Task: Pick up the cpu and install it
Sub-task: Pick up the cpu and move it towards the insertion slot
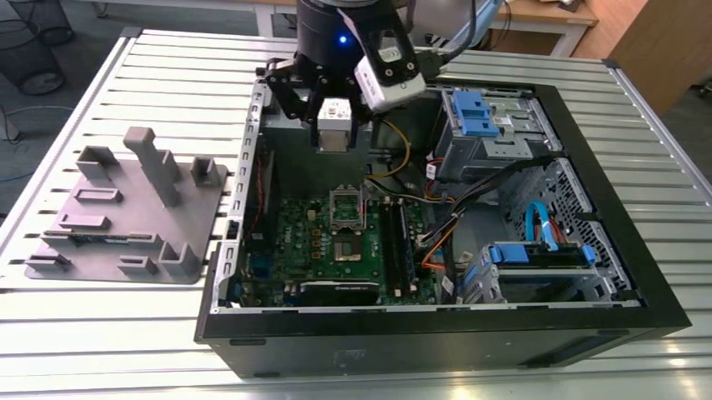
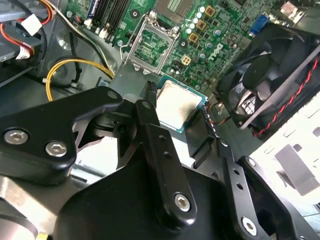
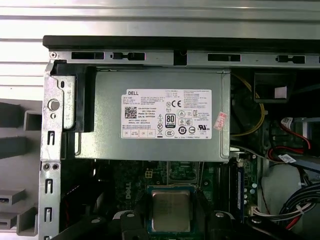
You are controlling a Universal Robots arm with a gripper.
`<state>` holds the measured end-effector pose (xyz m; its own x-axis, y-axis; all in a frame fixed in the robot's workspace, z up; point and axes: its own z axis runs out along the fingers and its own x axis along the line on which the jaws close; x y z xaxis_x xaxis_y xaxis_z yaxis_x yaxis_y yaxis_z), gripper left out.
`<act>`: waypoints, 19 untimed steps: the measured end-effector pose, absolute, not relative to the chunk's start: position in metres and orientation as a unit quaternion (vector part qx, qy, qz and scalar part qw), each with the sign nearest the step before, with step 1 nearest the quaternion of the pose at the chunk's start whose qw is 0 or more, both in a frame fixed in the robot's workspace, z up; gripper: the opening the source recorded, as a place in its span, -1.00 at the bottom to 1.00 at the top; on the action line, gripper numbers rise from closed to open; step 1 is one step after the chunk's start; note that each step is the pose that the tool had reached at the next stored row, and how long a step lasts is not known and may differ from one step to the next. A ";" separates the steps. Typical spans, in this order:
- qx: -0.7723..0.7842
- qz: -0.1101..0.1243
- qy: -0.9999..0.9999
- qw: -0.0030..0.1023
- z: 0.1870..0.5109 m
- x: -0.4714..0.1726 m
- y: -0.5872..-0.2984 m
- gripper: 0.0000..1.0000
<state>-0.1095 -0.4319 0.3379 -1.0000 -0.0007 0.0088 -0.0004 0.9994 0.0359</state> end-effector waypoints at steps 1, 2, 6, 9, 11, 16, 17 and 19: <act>0.000 -0.018 -1.000 0.004 0.337 -0.109 -0.433 -0.06; 0.000 -0.018 -1.000 0.004 0.336 -0.109 -0.435 -0.06; 0.000 -0.018 -1.000 0.004 0.331 -0.109 -0.441 -0.06; 0.000 -0.018 -1.000 0.004 0.328 -0.107 -0.443 -0.06; 0.000 -0.018 -1.000 0.004 0.327 -0.104 -0.444 -0.06; 0.000 -0.018 -1.000 0.005 0.323 -0.096 -0.447 -0.06; 0.000 -0.018 -1.000 0.005 0.322 -0.095 -0.448 -0.06; 0.000 -0.018 -1.000 0.005 0.321 -0.092 -0.449 -0.06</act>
<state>-0.0918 -0.4488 0.3209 -1.0000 -0.0007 0.0096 -0.0004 0.9993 0.0362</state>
